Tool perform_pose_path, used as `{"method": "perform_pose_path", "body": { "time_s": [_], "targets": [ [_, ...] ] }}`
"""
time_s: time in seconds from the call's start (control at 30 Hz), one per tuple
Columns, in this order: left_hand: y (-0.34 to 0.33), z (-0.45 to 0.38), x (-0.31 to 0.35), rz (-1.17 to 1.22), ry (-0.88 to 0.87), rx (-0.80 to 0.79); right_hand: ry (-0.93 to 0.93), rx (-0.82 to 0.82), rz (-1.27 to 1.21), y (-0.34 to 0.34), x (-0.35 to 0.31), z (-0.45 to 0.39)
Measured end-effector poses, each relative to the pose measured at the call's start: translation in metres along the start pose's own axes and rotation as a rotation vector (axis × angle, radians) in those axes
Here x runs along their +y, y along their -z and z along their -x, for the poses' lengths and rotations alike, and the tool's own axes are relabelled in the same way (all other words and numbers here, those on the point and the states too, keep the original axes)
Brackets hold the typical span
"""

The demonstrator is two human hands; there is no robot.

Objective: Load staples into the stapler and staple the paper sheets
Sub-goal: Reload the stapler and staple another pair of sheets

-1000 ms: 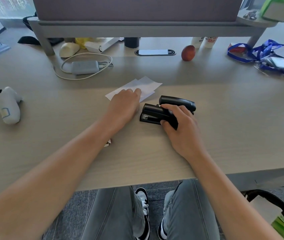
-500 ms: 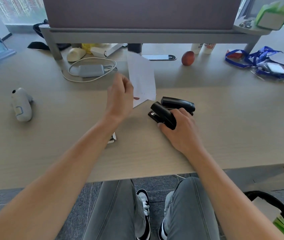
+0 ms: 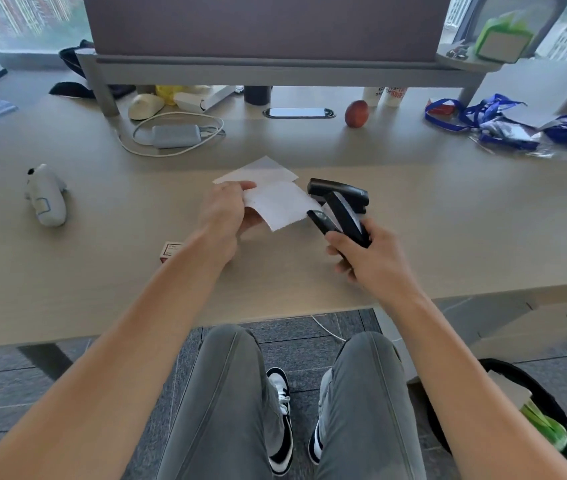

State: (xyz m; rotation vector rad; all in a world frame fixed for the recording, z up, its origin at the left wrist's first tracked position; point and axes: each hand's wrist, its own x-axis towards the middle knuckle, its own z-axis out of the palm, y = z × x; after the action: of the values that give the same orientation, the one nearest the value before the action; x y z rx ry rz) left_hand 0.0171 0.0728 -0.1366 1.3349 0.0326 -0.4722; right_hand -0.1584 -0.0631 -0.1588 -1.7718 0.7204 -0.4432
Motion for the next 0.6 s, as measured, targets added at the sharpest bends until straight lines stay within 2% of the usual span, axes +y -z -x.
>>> {"method": "perform_pose_path", "body": {
  "time_s": [0.13,0.27,0.37,0.5,0.6],
  "targets": [
    [-0.013,0.022,0.008,0.139,0.005,-0.113,-0.196,-0.003,-0.232,0.014,-0.007,0.028],
    [-0.028,0.038,0.006,0.259,0.041,-0.164,-0.296,-0.008,-0.358,0.027,-0.006,0.047],
    [-0.035,0.042,-0.005,0.132,0.006,-0.207,-0.321,-0.031,-0.404,0.033,-0.002,0.053],
    [-0.028,0.037,-0.017,-0.187,-0.079,-0.200,-0.370,-0.001,-0.470,0.040,-0.001,0.058],
    [-0.021,0.035,-0.023,-0.369,-0.131,-0.206,-0.394,-0.058,-0.473,0.047,0.001,0.061]
  ]
}}
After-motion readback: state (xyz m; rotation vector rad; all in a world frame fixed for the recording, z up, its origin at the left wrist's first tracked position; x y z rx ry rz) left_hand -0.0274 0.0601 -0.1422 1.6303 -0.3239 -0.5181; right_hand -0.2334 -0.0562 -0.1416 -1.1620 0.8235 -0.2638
